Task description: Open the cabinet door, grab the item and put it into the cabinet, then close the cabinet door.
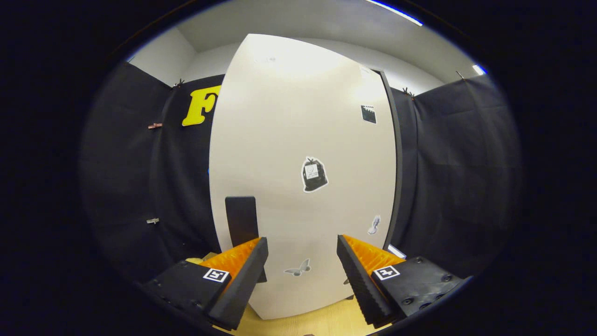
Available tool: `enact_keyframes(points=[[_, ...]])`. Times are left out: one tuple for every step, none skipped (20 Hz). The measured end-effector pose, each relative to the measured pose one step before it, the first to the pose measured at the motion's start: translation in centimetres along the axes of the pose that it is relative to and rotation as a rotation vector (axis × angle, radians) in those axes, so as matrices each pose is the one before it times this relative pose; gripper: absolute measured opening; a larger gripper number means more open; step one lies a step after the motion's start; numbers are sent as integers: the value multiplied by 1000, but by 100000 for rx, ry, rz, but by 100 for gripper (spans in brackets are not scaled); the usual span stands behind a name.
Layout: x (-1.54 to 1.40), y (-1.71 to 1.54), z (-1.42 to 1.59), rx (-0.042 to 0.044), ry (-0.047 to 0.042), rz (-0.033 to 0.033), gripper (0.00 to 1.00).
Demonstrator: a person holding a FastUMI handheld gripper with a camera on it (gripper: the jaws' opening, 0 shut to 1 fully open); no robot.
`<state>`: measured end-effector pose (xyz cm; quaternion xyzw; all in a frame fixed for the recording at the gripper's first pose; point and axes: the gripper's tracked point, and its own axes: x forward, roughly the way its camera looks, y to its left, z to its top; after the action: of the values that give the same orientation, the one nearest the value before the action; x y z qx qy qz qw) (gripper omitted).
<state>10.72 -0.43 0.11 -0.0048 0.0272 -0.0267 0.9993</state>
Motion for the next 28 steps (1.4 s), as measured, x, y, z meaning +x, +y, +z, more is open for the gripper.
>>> enact_keyframes(points=[[772,-69,558,-1212,-2105,-1828,96],[447,-52,232,-653,-133,-1318,96],[428,-69,373,104,-878,-458,96],[86,76,127,723,24,124,96],[124,34,105,425,-407,777,96],[108,38,-45,-676,-131,1075,96],[148,-1,-196,-1166,207,1354,96],[128,190,-240,-463,330,1901,96],[146,265,-158,724,572,2146,96],[99,227,-383,1588,1515,2472,96],[-525,-46,-554,2184,2001,3077,96],[-399,305,-396,2155,1621,2711,96],[-493,-39,-226,1639,934,1773,96],[-506,-30,-252,706,469,1812,98],[-659,-81,-279,-335,333,1435,98],[-633,-298,-363,-771,500,813,98],[-755,-186,-363,-556,664,1095,98],[-723,-144,-428,84,1223,606,98],[-836,-85,-287,752,1073,1017,98],[-823,-87,-357,890,1032,266,98],[-752,-23,-305,644,467,-18,98],[-810,-197,-333,43,487,-719,98],[-694,-405,-243,51,-33,-1370,98],[-632,-201,-306,71,-510,-1695,98],[-695,5,-485,-310,-249,-789,98],[-640,-55,-473,-992,-360,-931,98],[-450,-487,-491,-903,295,-2634,98],[-457,-266,-372,-337,261,-1626,98]])
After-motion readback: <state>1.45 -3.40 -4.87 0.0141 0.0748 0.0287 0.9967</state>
